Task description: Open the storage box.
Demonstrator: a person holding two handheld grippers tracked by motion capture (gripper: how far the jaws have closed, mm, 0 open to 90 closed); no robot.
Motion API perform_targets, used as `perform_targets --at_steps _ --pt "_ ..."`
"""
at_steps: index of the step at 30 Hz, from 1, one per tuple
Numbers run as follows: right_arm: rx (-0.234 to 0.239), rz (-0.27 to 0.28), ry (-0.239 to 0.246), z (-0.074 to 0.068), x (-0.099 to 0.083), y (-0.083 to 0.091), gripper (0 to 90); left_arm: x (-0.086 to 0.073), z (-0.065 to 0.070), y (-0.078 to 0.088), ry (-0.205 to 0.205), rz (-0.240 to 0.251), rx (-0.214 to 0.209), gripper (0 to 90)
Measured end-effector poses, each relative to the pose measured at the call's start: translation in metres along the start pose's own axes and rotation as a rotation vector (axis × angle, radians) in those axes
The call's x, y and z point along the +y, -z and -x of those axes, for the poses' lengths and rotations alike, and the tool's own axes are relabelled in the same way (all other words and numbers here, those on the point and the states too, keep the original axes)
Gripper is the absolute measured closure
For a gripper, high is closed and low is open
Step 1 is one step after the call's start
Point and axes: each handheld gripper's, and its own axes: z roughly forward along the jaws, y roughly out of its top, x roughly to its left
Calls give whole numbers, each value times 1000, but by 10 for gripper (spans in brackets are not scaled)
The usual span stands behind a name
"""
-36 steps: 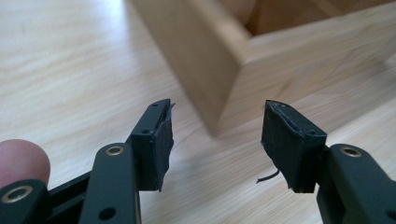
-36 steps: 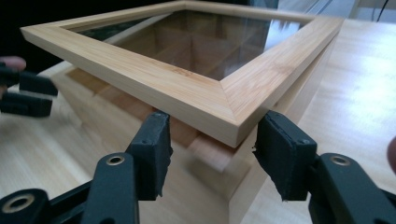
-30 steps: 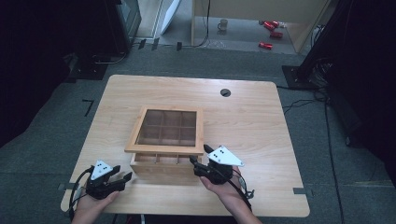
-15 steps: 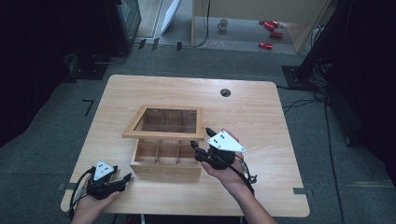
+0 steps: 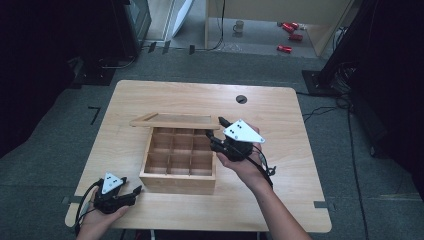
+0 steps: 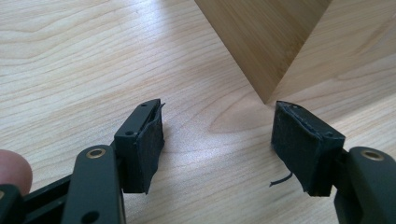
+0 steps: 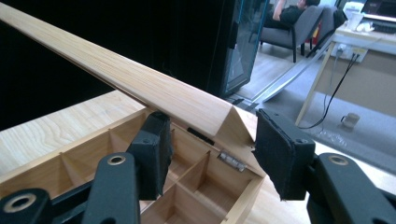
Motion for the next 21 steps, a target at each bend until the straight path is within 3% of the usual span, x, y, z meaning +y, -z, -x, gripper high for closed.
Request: perform_targets --at_steps 5,8,17,21 --pt "3 -5 -5 7 0 -7 519 0 0 0 1 0 -1 350" --pt "-1 -5 -34 15 3 -14 551 0 0 0 1 1 -1 350" --pt "11 21 -42 30 6 -29 570 0 0 0 3 -1 -3 350" --pt "7 5 -54 35 5 -38 573 0 0 0 -1 0 0 340"
